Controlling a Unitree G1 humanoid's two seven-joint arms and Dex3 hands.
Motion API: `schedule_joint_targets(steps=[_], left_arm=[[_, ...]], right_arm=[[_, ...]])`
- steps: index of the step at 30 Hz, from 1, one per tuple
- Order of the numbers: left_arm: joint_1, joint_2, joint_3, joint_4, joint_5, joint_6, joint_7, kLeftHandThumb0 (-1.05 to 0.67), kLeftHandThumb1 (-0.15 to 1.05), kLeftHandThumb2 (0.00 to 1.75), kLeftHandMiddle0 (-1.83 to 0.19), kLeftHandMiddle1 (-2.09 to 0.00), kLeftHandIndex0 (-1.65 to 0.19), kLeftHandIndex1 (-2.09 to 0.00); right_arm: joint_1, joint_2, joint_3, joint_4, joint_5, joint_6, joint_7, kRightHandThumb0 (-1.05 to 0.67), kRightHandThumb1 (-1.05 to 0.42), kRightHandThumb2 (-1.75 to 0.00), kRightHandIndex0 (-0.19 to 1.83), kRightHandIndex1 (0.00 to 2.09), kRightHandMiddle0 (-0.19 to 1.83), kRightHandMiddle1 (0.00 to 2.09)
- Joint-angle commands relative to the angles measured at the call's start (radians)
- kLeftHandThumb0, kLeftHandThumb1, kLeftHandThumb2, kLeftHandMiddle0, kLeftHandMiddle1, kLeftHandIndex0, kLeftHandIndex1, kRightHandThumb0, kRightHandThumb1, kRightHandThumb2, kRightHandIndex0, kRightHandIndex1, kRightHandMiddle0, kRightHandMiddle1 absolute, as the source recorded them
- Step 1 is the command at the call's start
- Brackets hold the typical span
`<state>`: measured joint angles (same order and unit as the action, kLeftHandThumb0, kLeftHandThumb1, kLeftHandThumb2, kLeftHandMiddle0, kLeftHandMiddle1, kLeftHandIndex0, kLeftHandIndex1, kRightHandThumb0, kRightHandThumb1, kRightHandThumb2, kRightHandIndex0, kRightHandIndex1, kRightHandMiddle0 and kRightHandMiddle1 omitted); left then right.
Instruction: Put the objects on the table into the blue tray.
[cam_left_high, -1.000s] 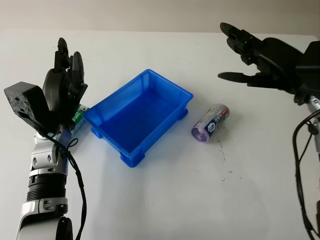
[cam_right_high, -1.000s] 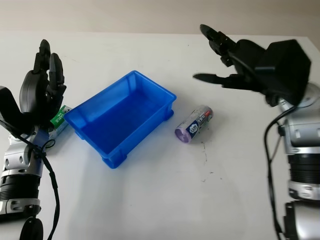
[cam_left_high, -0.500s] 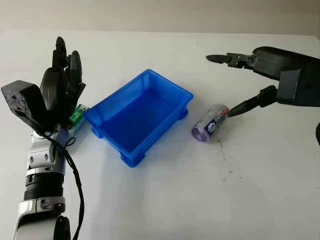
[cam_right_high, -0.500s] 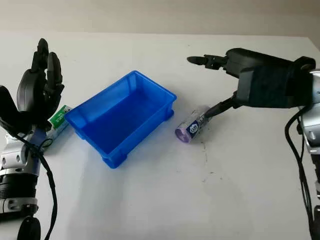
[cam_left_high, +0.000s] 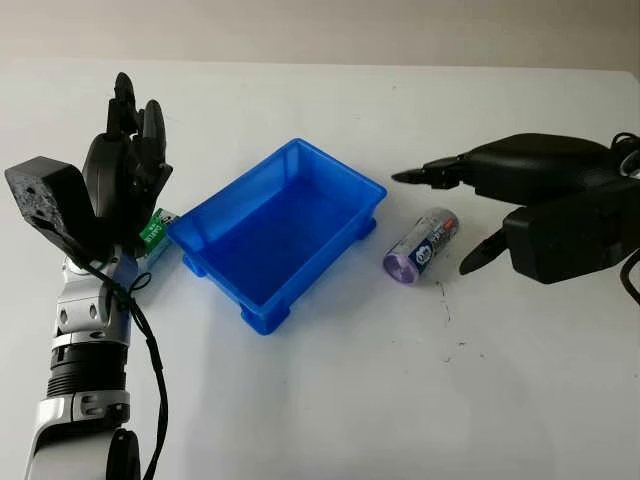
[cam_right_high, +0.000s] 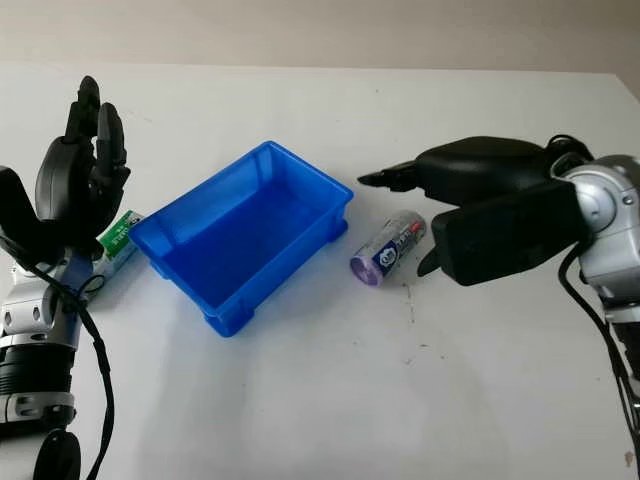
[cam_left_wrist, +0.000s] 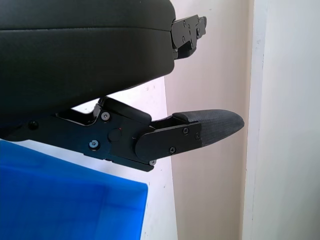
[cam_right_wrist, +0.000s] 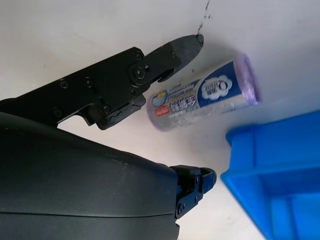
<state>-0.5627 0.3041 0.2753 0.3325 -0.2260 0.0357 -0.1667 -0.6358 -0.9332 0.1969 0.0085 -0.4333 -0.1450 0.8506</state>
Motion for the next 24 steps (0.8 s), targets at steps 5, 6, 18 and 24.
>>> schedule_joint_targets(steps=[5, 6, 18, 24], left_arm=[[-0.014, 0.011, 0.002, -0.019, -0.005, 0.0, -0.008, -0.75, 1.05, 0.6, 0.19, 0.0, 0.19, 0.0], [-0.013, 0.011, 0.003, -0.021, -0.006, 0.0, -0.008, -0.75, 1.05, 0.6, 0.19, 0.0, 0.19, 0.0], [-0.009, 0.011, 0.004, -0.015, -0.009, -0.005, -0.022, -0.75, 1.05, 0.6, 0.19, 0.0, 0.19, 0.0], [-0.008, 0.011, 0.001, -0.022, -0.002, 0.002, -0.013, -0.75, 1.05, 0.59, 0.19, 0.0, 0.19, 0.0]], right_arm=[[0.002, 0.037, 0.046, 0.061, -0.042, -0.066, -0.03, -0.54, -0.84, -0.06, 0.2, 0.07, 0.22, 0.06], [0.002, 0.04, 0.049, 0.069, -0.045, -0.075, -0.033, -0.55, -0.84, -0.06, 0.2, 0.07, 0.22, 0.05], [0.017, 0.075, 0.055, 0.16, -0.064, -0.179, -0.123, -0.53, -0.84, -0.05, 0.27, 0.1, 0.29, 0.09], [0.015, 0.085, 0.074, 0.275, -0.123, -0.373, -0.305, -0.35, -0.91, -0.06, 0.38, 0.77, 0.24, 0.91]])
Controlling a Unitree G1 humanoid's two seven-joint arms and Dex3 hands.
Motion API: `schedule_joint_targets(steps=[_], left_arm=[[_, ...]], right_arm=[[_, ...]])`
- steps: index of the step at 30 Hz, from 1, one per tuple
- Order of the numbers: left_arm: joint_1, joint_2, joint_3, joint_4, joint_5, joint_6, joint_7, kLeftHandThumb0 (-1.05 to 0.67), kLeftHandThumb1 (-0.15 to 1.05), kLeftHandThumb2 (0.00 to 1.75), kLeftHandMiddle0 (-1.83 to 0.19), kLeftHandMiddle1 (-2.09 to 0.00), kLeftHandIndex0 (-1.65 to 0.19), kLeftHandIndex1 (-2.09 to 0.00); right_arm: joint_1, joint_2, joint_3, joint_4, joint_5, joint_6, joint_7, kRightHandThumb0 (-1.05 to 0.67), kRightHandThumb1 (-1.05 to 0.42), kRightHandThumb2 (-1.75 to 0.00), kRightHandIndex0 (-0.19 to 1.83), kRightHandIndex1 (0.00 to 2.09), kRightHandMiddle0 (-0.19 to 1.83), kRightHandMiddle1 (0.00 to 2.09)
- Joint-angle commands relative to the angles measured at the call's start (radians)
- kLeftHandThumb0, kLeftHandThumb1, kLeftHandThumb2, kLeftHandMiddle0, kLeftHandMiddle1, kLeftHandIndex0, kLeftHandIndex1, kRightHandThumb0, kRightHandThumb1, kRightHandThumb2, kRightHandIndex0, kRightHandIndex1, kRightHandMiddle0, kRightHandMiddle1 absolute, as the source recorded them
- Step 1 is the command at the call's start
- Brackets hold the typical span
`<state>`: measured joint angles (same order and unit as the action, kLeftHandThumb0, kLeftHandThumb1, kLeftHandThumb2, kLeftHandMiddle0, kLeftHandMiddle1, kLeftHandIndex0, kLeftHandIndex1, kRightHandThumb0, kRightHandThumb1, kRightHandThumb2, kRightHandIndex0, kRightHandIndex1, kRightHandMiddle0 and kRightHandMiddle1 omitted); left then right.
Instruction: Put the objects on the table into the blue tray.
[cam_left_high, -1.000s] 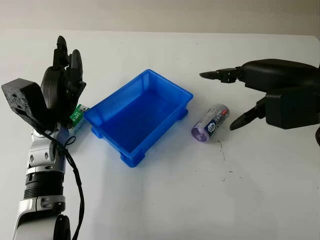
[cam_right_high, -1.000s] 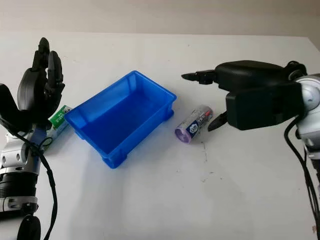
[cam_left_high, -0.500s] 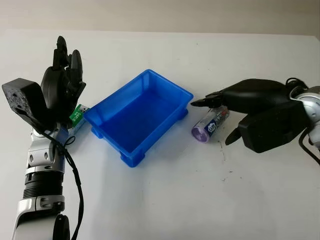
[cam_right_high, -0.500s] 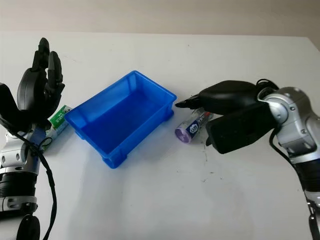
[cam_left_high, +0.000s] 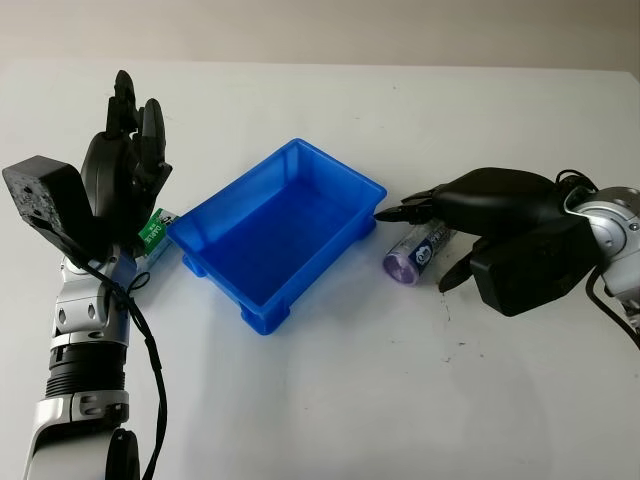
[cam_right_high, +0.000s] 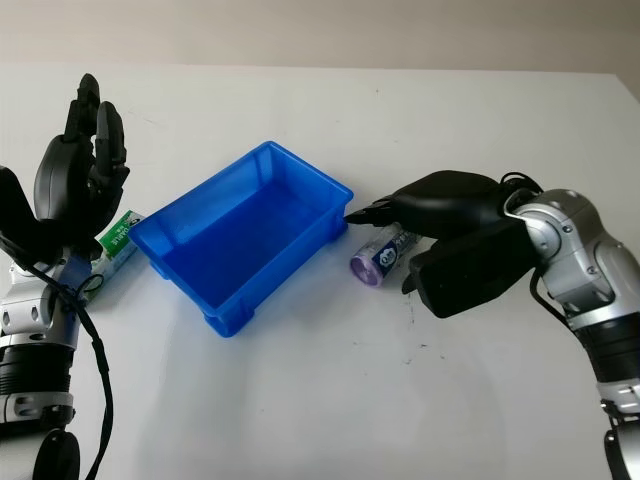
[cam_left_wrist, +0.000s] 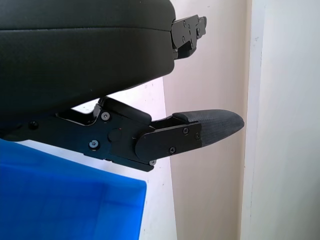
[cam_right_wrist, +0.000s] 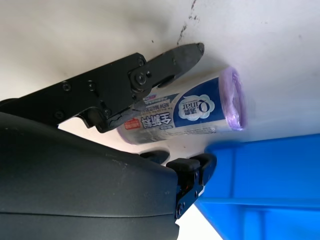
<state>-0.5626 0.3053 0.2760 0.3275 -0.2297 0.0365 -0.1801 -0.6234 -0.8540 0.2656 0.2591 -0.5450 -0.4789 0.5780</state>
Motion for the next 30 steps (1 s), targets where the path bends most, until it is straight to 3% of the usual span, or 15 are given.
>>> schedule_joint_targets(steps=[1, 3, 4, 5, 9, 13, 18, 21, 25, 30], left_arm=[[-0.007, 0.011, 0.0, -0.019, 0.003, 0.003, 0.002, -0.75, 1.05, 0.59, 0.19, 0.0, 0.19, 0.0], [-0.006, 0.012, 0.0, -0.021, 0.003, 0.002, 0.002, -0.75, 1.05, 0.59, 0.19, 0.0, 0.19, 0.0], [-0.005, 0.014, 0.0, -0.02, 0.003, -0.001, 0.001, -0.75, 1.05, 0.59, 0.19, 0.0, 0.19, 0.0], [-0.005, 0.015, 0.001, -0.019, 0.004, -0.002, 0.0, -0.75, 1.05, 0.59, 0.19, 0.0, 0.19, 0.0], [-0.005, 0.016, 0.001, -0.02, 0.003, -0.003, 0.0, -0.75, 1.05, 0.59, 0.19, 0.0, 0.19, 0.0], [-0.01, 0.015, 0.005, -0.016, 0.0, -0.005, 0.002, -0.74, 1.05, 0.59, 0.19, -0.01, 0.19, 0.0], [-0.014, 0.022, 0.003, -0.012, -0.001, -0.006, -0.01, -0.75, 1.05, 0.59, 0.19, 0.0, 0.19, 0.0], [-0.015, 0.025, 0.003, -0.01, -0.002, -0.005, -0.016, -0.76, 1.05, 0.58, 0.19, 0.0, 0.19, 0.0], [-0.016, 0.025, 0.003, -0.006, 0.001, -0.012, -0.016, -0.75, 1.05, 0.57, 0.19, -0.01, 0.19, 0.0], [-0.02, 0.021, 0.007, -0.005, -0.005, -0.003, -0.014, -0.74, 1.05, 0.58, 0.19, -0.01, 0.19, 0.0]], right_arm=[[-0.001, 0.004, 0.009, 0.051, -0.033, -0.081, -0.077, -0.33, -0.93, -0.06, 0.27, 1.31, 0.18, 1.33], [-0.008, 0.002, 0.019, 0.099, -0.088, -0.152, -0.167, -0.32, -0.94, -0.05, 0.19, 1.83, 0.15, 1.72], [-0.01, 0.001, 0.024, 0.117, -0.115, -0.172, -0.202, -0.35, -0.93, -0.05, 0.23, 1.99, 0.19, 1.93], [-0.013, 0.001, 0.027, 0.13, -0.134, -0.186, -0.227, -0.36, -0.93, -0.05, 0.29, 2.04, 0.24, 2.01], [-0.015, -0.009, 0.049, 0.135, -0.219, -0.191, -0.271, -0.46, -0.91, -0.05, 0.45, 2.09, 0.41, 2.09], [-0.009, -0.028, 0.077, 0.125, -0.313, -0.192, -0.3, -0.52, -0.97, -0.06, 0.48, 2.09, 0.27, 1.93], [-0.003, -0.052, 0.117, 0.13, -0.445, -0.195, -0.402, -0.53, -1.02, -0.06, 0.79, 2.09, 0.37, 1.97], [-0.012, -0.06, 0.115, 0.141, -0.466, -0.18, -0.441, -0.54, -1.04, -0.11, 0.96, 2.09, 0.62, 2.08], [-0.019, -0.016, 0.028, 0.165, -0.216, -0.131, -0.322, -0.47, -1.05, -0.12, 0.9, 2.09, 0.56, 2.09], [-0.059, 0.023, -0.062, 0.061, 0.022, 0.01, -0.165, -0.49, -1.05, -0.12, 0.91, 2.09, 0.72, 2.09]])
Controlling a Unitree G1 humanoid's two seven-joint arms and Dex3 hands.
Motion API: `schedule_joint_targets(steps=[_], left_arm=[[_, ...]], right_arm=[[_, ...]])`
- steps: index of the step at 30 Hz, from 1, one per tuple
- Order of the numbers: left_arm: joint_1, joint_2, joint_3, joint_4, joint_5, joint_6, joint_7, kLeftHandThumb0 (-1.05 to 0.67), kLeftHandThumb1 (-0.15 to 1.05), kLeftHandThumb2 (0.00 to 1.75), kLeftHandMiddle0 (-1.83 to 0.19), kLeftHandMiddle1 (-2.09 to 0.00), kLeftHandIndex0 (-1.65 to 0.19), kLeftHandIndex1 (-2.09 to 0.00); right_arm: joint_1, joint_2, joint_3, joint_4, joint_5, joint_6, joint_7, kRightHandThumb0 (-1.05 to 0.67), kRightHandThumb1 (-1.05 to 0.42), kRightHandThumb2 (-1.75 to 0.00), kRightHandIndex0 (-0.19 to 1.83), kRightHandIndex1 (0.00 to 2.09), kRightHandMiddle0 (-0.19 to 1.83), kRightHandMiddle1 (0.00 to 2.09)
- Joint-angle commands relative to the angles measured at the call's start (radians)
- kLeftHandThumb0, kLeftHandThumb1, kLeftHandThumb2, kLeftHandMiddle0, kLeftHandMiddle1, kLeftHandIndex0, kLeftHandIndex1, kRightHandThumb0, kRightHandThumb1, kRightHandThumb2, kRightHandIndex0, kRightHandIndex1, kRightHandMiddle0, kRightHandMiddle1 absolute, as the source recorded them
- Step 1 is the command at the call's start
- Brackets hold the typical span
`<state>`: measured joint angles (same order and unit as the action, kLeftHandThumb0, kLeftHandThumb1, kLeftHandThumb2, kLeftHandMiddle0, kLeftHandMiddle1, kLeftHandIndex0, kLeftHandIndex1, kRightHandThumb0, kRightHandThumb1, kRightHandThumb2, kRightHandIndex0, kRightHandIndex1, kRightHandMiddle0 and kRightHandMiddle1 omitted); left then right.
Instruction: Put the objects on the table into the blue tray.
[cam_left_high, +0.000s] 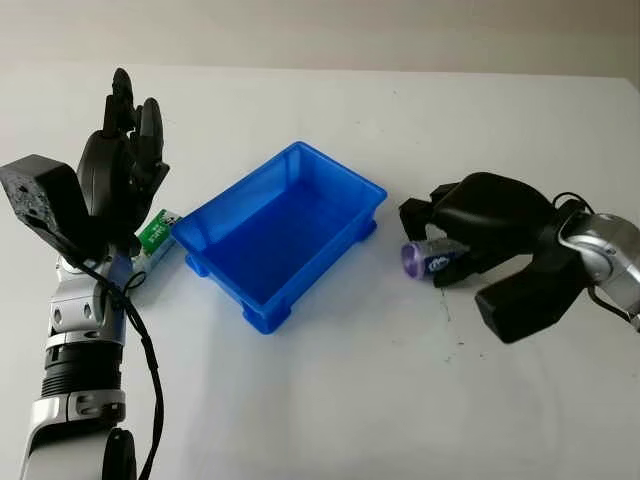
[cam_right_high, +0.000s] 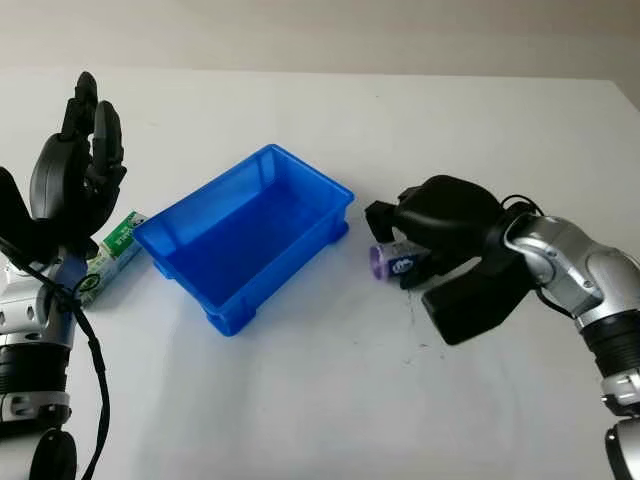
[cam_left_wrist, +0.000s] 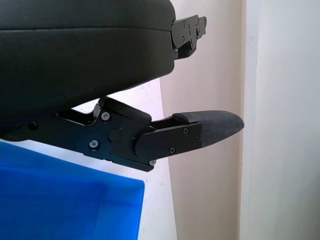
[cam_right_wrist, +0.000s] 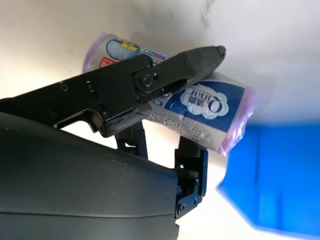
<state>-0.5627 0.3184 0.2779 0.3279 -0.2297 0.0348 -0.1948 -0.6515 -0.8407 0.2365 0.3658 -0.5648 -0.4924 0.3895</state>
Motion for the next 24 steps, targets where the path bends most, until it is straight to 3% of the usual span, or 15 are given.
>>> schedule_joint_targets(steps=[1, 6, 12, 18, 24], left_arm=[[-0.02, 0.007, 0.005, -0.004, -0.007, -0.001, 0.0, -0.74, 1.05, 0.58, 0.19, 0.0, 0.19, 0.0], [-0.022, 0.01, 0.0, -0.002, 0.0, -0.002, 0.002, -0.74, 1.05, 0.6, 0.19, 0.0, 0.19, 0.0], [-0.019, 0.006, 0.0, -0.007, -0.003, 0.002, 0.007, -0.74, 1.05, 0.59, 0.19, 0.0, 0.19, 0.0], [-0.013, -0.001, 0.0, -0.014, -0.003, 0.0, 0.021, -0.74, 1.05, 0.59, 0.19, -0.02, 0.19, 0.0], [-0.011, -0.006, -0.003, -0.015, -0.006, 0.003, 0.021, -0.74, 1.05, 0.59, 0.19, 0.0, 0.19, 0.0]], right_arm=[[-0.037, 0.017, -0.047, -0.086, 0.086, 0.067, 0.066, -0.49, -1.05, -0.12, 0.91, 2.09, 0.74, 2.09], [-0.084, 0.043, -0.087, -0.261, 0.225, 0.221, 0.22, -0.42, -1.0, -0.06, 0.93, 2.09, 0.79, 2.09], [-0.17, 0.083, -0.093, -0.327, 0.28, 0.329, 0.294, -0.39, -0.98, -0.05, 1.0, 2.09, 0.86, 2.09], [-0.258, 0.135, -0.092, -0.271, 0.274, 0.322, 0.247, -0.36, -0.96, -0.05, 1.02, 2.09, 0.88, 2.09], [-0.324, 0.264, -0.009, -0.089, 0.188, 0.227, 0.122, -0.41, -1.03, -0.07, 1.07, 2.09, 0.9, 2.09]])
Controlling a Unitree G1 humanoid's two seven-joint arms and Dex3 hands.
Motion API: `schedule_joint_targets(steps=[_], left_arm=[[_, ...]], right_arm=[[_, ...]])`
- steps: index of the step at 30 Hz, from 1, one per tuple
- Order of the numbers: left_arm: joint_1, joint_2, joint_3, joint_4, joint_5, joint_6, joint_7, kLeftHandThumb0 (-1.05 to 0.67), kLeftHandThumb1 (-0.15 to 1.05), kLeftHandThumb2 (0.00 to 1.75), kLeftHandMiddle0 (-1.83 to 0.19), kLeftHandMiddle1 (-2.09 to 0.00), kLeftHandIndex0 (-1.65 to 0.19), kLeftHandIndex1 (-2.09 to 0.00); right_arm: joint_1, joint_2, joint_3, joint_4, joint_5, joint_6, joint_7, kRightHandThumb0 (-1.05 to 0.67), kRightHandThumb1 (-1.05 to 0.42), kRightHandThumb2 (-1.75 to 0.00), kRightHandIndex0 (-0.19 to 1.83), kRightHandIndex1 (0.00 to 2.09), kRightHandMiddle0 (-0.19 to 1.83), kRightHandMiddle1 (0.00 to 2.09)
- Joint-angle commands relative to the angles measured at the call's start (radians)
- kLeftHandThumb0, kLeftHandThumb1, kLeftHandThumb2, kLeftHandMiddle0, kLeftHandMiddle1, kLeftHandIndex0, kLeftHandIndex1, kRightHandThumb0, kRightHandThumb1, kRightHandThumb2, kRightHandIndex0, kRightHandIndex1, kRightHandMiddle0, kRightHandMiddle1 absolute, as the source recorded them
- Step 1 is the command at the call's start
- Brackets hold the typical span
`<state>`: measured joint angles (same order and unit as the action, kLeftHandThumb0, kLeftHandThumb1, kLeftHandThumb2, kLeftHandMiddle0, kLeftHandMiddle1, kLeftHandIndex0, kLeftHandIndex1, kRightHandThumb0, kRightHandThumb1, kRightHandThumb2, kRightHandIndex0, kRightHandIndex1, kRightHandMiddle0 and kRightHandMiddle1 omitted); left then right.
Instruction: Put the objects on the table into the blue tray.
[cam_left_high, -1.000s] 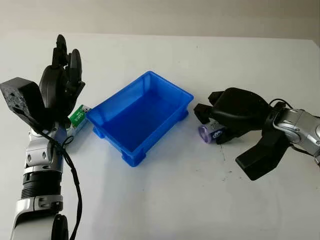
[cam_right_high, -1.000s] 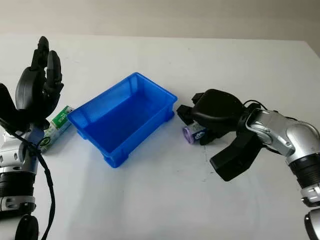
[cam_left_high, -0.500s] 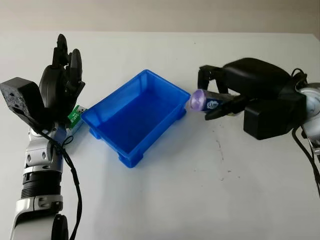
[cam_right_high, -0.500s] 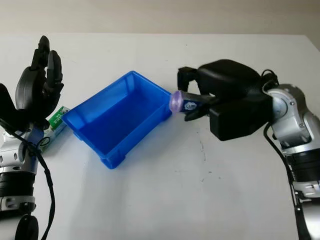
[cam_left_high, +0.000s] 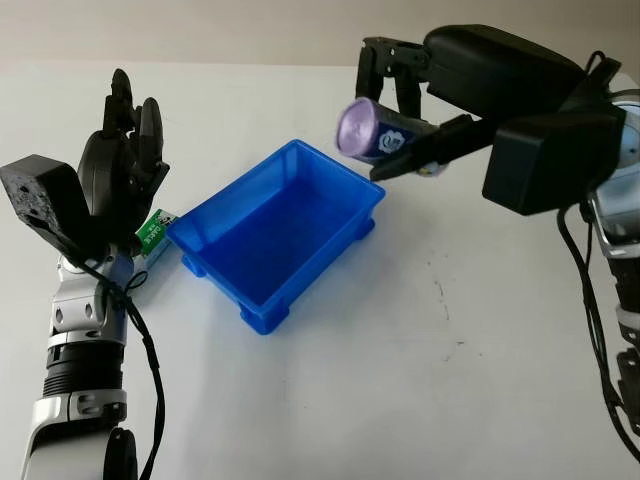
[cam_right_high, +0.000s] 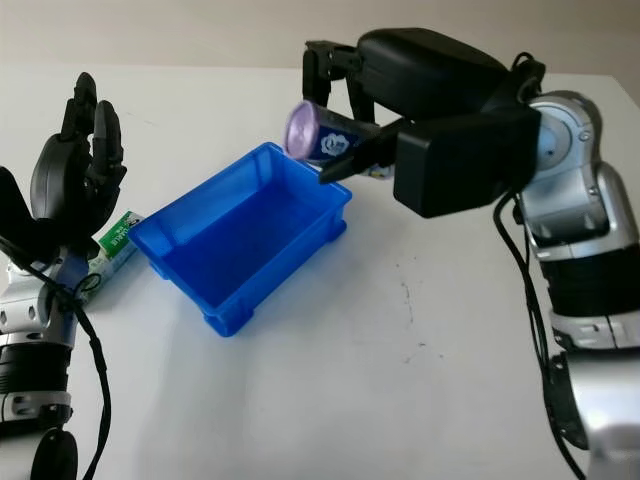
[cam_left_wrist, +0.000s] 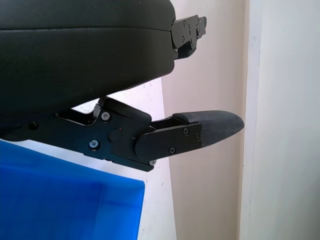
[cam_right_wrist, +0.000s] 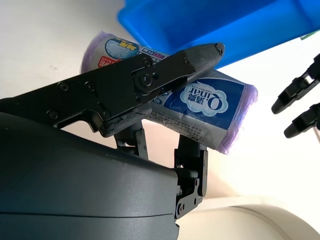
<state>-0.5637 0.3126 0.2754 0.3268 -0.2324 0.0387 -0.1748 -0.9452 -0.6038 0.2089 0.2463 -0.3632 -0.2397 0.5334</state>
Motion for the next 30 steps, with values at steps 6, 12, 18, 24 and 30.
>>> schedule_joint_targets(steps=[6, 12, 18, 24, 30], left_arm=[[-0.002, -0.017, -0.003, -0.033, 0.004, -0.003, 0.028, -0.75, 1.05, 0.57, 0.19, -0.02, 0.19, 0.0], [0.014, -0.02, -0.006, -0.058, 0.01, -0.001, 0.049, -0.75, 1.05, 0.58, 0.18, -0.04, 0.19, -0.01], [0.023, -0.022, -0.008, -0.07, 0.009, 0.002, 0.06, -0.75, 1.05, 0.58, 0.17, -0.05, 0.18, -0.02], [0.016, -0.016, -0.01, -0.058, 0.005, 0.004, 0.049, -0.75, 1.05, 0.58, 0.18, -0.05, 0.19, -0.02], [0.003, -0.018, -0.011, -0.042, 0.004, 0.0, 0.044, -0.75, 1.05, 0.58, 0.19, -0.01, 0.19, 0.0]], right_arm=[[-0.091, 0.11, 0.115, 0.288, -0.143, -0.203, -0.173, -0.46, -1.05, -0.13, 1.04, 2.09, 0.82, 2.09], [-0.157, 0.17, 0.178, 0.499, -0.223, -0.306, -0.274, -0.48, -1.05, -0.14, 0.94, 2.09, 0.64, 2.09], [-0.18, 0.172, 0.235, 0.579, -0.291, -0.352, -0.3, -0.54, -1.05, -0.12, 0.5, 2.06, 0.33, 2.04], [-0.162, 0.158, 0.209, 0.551, -0.213, -0.348, -0.171, -0.67, -1.05, -0.19, 0.1, 0.56, 0.05, 0.63], [-0.147, 0.129, 0.194, 0.49, -0.195, -0.367, -0.147, -0.84, -1.05, -0.36, -0.17, 0.01, -0.17, 0.02]])
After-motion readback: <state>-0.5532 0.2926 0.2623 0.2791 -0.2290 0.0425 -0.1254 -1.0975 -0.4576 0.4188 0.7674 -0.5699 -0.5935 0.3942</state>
